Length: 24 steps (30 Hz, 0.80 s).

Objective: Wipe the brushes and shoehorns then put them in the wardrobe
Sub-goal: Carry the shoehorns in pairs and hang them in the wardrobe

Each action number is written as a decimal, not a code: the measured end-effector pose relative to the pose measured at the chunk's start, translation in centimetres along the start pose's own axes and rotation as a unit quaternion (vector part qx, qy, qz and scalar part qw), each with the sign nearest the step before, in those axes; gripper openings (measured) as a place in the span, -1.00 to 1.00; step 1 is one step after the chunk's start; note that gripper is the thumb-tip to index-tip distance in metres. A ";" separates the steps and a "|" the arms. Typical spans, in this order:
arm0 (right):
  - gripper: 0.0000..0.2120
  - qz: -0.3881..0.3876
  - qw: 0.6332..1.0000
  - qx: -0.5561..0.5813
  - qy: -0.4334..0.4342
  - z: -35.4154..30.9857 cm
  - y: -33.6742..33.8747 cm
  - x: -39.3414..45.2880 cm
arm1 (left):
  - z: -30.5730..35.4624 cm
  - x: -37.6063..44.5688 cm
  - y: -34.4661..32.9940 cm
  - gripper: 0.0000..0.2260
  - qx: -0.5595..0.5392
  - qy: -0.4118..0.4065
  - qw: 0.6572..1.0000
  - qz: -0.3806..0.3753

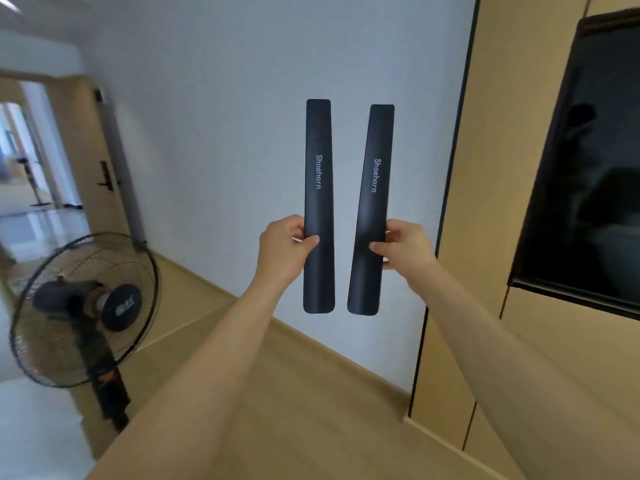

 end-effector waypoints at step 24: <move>-0.72 -0.250 0.952 0.102 0.146 -1.4 -30.5 39.3 | -21.1 29.5 9.3 -0.88 0.153 0.058 0.962 0.219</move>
Point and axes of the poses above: each hand's wrist, its own x-axis towards the middle knuckle, its own y-axis out of the back of the hand, z = x × y, the point moved 10 cm from there along x, towards the middle knuckle, and after that the axes turned 7 degrees about -x, right-handed, at the moved point
